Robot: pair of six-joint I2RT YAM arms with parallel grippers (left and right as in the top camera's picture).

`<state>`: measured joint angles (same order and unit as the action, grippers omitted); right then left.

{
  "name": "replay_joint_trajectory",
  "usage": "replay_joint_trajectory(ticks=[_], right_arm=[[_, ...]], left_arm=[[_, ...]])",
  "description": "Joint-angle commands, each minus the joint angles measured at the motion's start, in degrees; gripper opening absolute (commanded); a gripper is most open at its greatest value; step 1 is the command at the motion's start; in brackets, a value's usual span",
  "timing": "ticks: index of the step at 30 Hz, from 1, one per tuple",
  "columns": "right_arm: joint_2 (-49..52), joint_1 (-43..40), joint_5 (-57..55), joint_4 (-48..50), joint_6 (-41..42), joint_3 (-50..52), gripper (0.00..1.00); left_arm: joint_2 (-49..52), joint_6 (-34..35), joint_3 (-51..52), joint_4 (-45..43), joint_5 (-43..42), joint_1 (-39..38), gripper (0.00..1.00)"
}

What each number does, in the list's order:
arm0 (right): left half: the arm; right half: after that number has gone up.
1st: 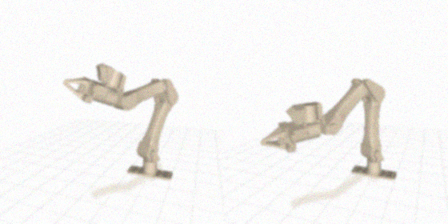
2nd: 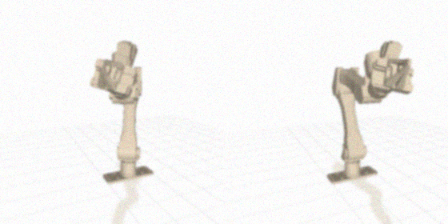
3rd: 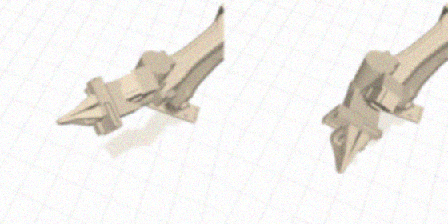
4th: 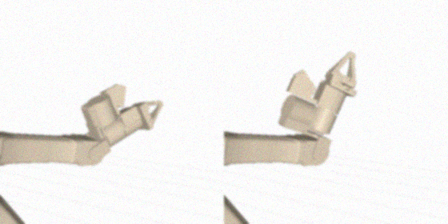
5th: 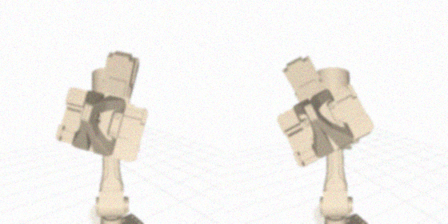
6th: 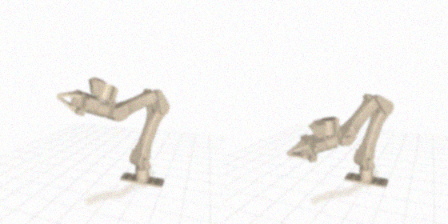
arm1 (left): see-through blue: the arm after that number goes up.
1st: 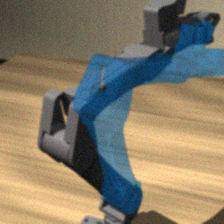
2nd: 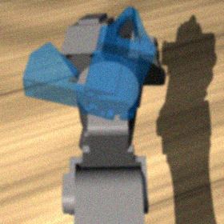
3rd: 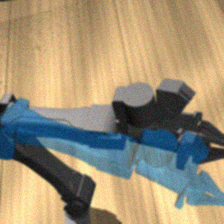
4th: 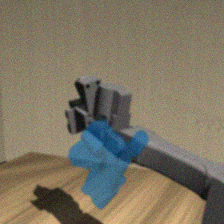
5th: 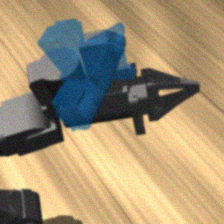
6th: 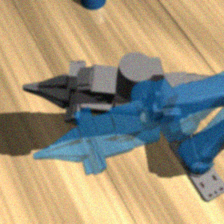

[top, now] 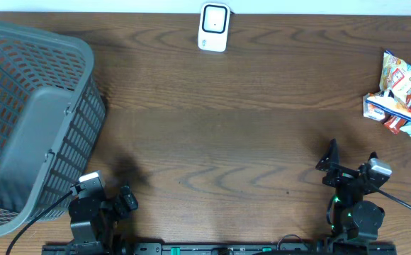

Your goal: Scan the item barcode

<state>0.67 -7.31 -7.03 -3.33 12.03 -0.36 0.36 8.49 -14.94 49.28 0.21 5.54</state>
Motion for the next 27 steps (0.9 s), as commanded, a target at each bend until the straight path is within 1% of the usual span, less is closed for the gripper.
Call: replay_joint_trajectory(ticks=[1, 10, 27], right_arm=[[-0.39, 0.76, 0.33, -0.28, -3.56, 0.07, 0.99], [-0.42, 3.67, 0.31, -0.2, -3.54, 0.07, 0.99], [-0.33, 3.13, 0.31, -0.28, -3.54, 0.04, 0.99]], left_arm=[[-0.09, -1.16, 1.07, 2.49, 0.48, 0.28, 0.98], [-0.09, -1.16, 1.07, 2.49, 0.48, 0.28, 0.98], [-0.09, -1.16, 1.07, 2.49, 0.48, 0.28, 0.98]])
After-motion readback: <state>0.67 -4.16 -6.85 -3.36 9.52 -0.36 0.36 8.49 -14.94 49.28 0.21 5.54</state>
